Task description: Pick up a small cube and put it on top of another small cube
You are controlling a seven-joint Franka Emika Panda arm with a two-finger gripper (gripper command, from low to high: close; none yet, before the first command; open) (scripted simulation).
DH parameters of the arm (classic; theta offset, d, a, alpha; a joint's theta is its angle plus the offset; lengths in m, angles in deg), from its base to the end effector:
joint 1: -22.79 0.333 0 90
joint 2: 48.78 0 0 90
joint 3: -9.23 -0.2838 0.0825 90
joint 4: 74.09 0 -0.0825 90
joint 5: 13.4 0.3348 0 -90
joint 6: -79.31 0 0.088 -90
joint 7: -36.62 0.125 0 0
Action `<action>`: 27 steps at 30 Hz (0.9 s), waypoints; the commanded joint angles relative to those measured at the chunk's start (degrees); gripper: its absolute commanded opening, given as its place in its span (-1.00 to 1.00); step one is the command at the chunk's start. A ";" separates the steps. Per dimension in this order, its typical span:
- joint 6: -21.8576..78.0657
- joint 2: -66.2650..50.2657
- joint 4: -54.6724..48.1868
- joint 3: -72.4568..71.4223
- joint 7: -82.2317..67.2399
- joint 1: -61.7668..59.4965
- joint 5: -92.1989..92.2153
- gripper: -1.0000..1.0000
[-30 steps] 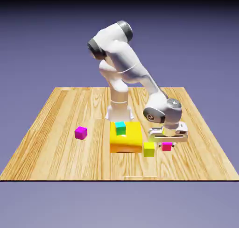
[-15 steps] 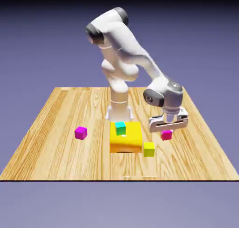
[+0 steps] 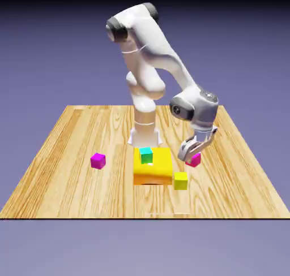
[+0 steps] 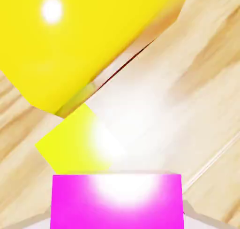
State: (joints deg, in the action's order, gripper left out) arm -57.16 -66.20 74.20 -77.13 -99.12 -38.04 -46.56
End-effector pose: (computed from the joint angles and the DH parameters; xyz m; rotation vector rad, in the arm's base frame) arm 0.3444 0.1847 0.2302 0.2424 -3.0365 0.1918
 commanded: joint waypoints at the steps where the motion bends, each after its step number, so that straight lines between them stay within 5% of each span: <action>1: 0.15 0.54 0.13 -0.81 -2.61 -0.93 0.29 -1.00; 9: 1.31 4.54 1.06 -6.78 -21.23 -7.87 1.19 -1.00; 25: -2.03 -7.12 -0.18 23.31 -7.33 16.91 -19.44 -1.00; 26: -2.03 -7.12 -0.18 23.31 -7.33 16.91 -19.44 1.00; 27: -2.03 -7.12 -0.18 23.31 -7.33 16.91 -19.44 1.00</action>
State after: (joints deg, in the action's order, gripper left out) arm -59.19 -73.32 74.02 -53.82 -106.45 -21.12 -66.00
